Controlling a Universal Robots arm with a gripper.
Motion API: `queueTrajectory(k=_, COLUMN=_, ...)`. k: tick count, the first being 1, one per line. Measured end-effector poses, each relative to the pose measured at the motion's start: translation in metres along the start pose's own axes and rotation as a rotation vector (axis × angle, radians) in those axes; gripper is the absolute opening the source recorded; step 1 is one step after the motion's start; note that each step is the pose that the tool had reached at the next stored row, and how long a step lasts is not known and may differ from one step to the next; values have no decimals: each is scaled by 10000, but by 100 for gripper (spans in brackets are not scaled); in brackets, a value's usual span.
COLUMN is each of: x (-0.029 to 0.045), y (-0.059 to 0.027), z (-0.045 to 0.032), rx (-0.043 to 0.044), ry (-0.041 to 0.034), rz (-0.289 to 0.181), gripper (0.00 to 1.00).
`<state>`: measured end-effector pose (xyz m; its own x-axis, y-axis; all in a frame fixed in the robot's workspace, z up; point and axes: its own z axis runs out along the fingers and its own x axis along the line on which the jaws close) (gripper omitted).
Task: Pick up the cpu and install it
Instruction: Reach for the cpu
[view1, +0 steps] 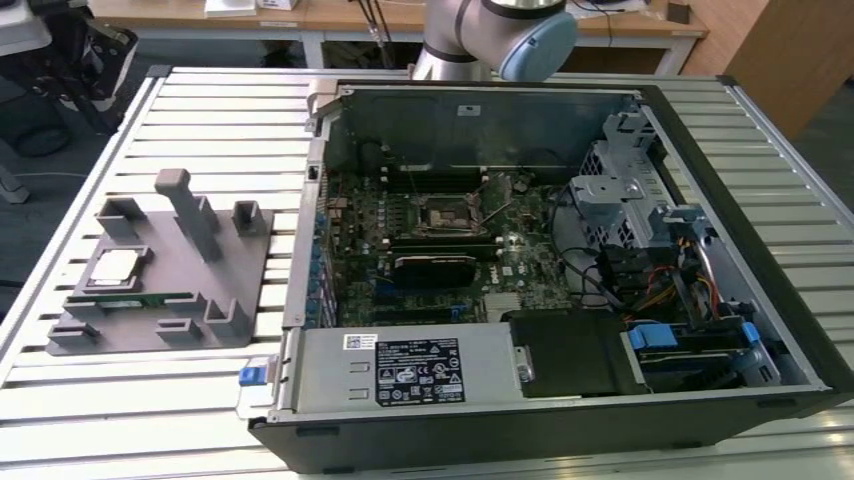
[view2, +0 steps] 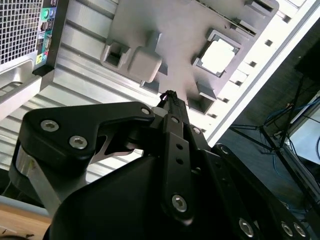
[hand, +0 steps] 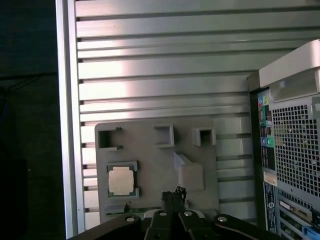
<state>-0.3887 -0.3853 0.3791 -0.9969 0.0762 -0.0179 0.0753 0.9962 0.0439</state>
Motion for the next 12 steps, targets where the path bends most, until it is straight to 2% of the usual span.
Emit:
queueTrajectory(k=6, x=69, y=-20, z=7, rx=2, ry=0, rz=-4, gripper=10)
queueTrajectory(k=12, x=242, y=-33, z=13, rx=2, ry=1, rz=-5, gripper=10)
